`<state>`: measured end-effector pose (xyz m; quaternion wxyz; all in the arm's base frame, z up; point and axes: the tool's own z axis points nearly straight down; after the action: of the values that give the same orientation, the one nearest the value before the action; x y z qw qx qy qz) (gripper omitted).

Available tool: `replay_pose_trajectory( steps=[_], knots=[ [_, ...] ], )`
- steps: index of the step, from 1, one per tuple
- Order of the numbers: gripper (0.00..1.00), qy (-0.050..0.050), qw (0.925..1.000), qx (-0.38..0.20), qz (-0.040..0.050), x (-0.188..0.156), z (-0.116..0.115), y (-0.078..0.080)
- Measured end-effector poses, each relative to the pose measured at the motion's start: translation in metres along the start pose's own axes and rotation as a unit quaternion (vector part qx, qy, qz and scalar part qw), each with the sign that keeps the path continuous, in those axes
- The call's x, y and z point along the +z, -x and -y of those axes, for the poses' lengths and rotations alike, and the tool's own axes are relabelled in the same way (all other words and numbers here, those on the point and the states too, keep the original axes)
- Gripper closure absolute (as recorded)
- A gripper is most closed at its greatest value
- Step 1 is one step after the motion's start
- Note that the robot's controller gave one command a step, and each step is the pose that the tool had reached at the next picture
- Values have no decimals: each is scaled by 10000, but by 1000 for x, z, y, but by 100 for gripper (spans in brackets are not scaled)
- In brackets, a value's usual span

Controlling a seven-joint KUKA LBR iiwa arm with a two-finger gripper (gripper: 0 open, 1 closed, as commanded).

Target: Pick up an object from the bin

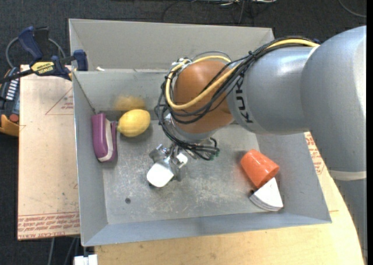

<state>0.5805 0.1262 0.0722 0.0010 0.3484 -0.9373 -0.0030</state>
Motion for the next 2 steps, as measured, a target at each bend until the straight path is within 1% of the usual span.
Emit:
replay_pose_trajectory(
  steps=[1,2],
  knots=[
    [100,13,10000,2,-20,-26,-1,-1],
    [100,-10,10000,7,21,-42,0,1]
  ],
)
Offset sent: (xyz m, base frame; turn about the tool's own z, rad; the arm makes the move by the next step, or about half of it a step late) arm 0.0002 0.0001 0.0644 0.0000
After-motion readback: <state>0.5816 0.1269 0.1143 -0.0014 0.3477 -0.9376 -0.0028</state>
